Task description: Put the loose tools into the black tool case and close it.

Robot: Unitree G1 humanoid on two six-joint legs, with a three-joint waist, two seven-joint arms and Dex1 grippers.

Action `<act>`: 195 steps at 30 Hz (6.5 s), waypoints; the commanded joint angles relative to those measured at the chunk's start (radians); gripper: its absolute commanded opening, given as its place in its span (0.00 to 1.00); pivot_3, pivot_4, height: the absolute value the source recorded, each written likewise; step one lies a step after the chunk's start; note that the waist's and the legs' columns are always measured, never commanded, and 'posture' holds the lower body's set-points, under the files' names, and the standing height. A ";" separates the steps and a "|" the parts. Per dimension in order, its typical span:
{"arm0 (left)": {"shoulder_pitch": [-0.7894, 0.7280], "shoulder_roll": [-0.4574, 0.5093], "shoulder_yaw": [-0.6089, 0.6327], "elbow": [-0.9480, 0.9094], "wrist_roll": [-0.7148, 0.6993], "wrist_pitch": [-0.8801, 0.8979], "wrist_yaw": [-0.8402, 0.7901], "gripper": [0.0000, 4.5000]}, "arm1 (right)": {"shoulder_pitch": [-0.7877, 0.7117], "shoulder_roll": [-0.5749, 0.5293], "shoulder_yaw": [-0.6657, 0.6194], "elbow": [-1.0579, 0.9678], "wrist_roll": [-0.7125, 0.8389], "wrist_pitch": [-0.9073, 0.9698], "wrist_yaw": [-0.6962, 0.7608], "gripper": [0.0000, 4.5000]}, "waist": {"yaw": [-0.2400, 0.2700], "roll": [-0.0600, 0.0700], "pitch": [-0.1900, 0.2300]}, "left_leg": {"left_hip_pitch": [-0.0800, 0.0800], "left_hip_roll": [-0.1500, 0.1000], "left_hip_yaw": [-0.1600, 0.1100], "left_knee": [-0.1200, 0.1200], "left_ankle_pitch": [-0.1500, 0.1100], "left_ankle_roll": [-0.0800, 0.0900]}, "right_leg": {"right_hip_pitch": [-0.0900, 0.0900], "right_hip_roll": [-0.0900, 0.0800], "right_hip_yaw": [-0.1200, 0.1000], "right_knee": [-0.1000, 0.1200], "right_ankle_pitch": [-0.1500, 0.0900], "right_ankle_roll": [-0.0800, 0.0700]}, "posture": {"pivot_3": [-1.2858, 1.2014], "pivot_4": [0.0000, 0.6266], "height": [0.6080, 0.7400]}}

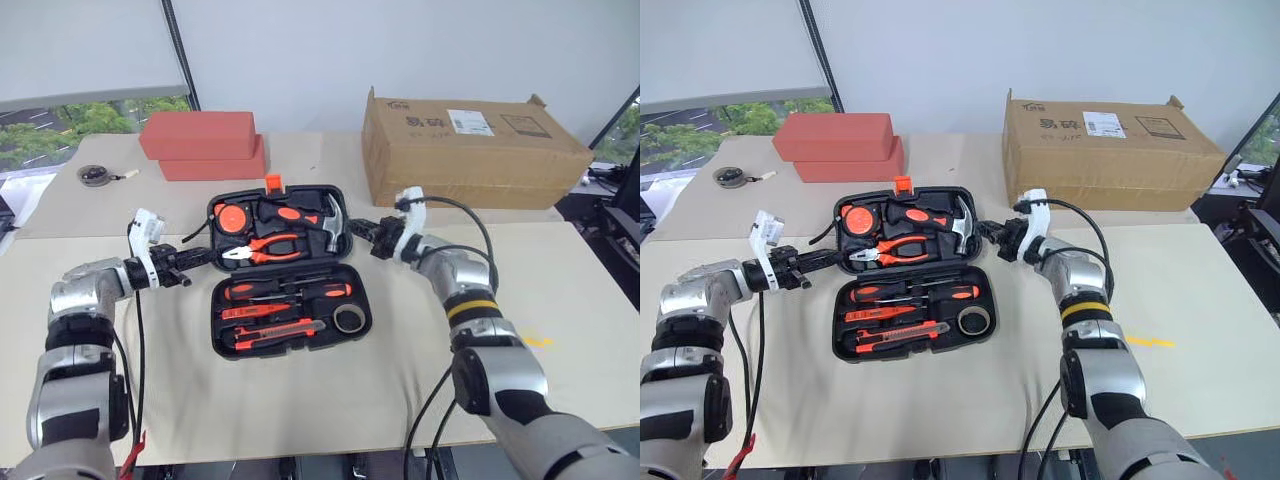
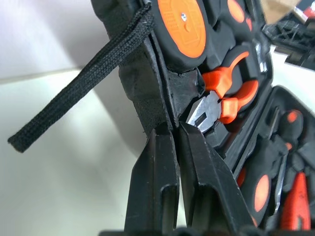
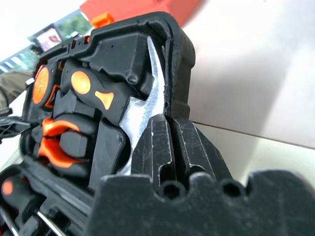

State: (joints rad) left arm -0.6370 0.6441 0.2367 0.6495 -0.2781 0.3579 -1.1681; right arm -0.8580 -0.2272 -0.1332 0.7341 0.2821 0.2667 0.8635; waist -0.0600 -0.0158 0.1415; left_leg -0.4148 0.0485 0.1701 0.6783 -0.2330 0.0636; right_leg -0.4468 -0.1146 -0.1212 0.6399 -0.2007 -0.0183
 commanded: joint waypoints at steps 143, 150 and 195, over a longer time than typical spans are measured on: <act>-0.025 -0.241 -0.345 -0.026 0.222 -0.485 0.304 1.00 | 0.420 0.104 0.405 -0.979 -0.178 0.511 -0.507 0.99 | 0.048 -0.002 -0.002 | 0.007 0.001 -0.004 0.000 -0.010 0.006 | 0.008 -0.009 -0.006 -0.013 0.000 0.006 | 0.52 0.24 0.79; -0.026 -0.243 -0.344 -0.018 0.224 -0.487 0.303 1.00 | 0.467 0.068 0.424 -1.026 -0.157 0.554 -0.471 0.68 | 0.048 -0.002 -0.002 | 0.007 0.001 -0.005 -0.002 -0.010 0.006 | 0.008 -0.013 -0.007 -0.013 0.000 0.005 | 0.52 0.24 0.79; 0.009 -0.251 -0.345 -0.042 0.226 -0.465 0.302 1.00 | 0.310 0.188 0.399 -0.961 -0.173 0.423 -0.530 0.02 | 0.046 -0.002 -0.002 | 0.006 0.001 -0.006 -0.004 -0.010 0.005 | 0.005 -0.014 -0.009 -0.015 0.000 0.006 | 0.52 0.24 0.79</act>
State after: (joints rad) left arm -0.6811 0.3970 -0.0655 0.5593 -0.0842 -0.1493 -0.8511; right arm -0.5192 -0.0539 0.2932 -0.1863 0.1013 0.7512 0.3407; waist -0.0145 -0.0174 0.1399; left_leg -0.4093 0.0493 0.1648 0.6736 -0.2429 0.0688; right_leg -0.4412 -0.1292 -0.1302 0.6244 -0.2007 -0.0128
